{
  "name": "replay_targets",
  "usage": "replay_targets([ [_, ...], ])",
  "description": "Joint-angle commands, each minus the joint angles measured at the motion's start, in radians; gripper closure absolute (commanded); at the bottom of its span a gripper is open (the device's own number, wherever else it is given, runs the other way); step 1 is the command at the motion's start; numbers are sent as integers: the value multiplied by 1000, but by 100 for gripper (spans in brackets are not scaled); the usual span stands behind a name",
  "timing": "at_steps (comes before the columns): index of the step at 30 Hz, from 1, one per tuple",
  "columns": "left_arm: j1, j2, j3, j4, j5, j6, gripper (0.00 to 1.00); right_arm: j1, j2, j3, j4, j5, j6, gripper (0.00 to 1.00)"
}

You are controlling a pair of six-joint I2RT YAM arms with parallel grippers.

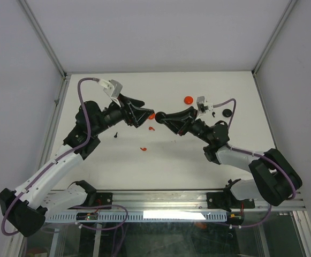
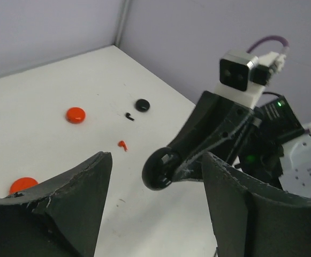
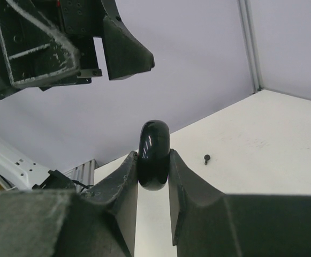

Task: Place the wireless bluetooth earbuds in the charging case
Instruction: Pick up the charging case at the center of the board.

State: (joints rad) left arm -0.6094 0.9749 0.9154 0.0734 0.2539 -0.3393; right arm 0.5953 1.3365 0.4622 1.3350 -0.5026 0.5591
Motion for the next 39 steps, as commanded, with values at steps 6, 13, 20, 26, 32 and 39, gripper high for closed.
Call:
replay_targets([
  [6,62,27,-61,194,443,-40,35,-13,-33,52,111,-80,131,100],
  [13,77,66,-88,261,496,-94,44,-14,-33,64,137,-106,165,100],
  [20,96,81,-104,274,484,-107,47,-13,-15,77,187,-132,220,100],
  [26,97,98,-107,308,530,-127,50,-12,-2,88,201,-144,241,100],
  [32,97,112,-105,324,552,-134,55,-13,11,96,210,-160,255,100],
  [39,97,124,-89,318,584,-117,66,-12,28,109,210,-197,269,100],
])
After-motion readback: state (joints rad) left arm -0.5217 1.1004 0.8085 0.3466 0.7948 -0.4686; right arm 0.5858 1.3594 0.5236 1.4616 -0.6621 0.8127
